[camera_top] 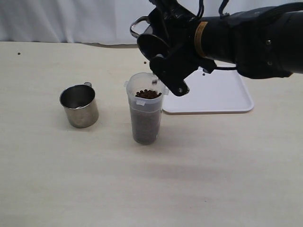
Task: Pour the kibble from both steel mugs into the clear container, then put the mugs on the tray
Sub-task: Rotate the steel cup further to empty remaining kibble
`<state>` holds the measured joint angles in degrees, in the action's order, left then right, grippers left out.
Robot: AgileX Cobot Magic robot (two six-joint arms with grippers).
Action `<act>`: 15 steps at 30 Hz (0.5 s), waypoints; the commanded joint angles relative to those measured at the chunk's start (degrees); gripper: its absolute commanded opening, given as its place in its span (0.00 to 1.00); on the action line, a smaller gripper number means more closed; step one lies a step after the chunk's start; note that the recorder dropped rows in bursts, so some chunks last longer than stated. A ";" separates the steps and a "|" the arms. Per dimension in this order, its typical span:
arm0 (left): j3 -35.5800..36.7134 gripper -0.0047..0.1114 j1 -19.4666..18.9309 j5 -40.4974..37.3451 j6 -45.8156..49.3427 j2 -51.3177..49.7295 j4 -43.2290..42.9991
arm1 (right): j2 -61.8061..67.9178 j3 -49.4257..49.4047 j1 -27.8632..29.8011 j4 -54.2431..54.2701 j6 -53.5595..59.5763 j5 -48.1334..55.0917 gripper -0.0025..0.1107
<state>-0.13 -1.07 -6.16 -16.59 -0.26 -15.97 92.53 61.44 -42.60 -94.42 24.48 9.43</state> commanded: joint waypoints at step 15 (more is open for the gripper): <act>0.13 0.04 0.43 0.77 -0.19 0.26 -0.04 | -0.30 0.51 -0.16 -5.53 0.44 0.96 0.07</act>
<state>-0.13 -1.07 -6.16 -16.59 -0.26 -15.97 92.53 61.44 -42.60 -99.38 24.48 9.43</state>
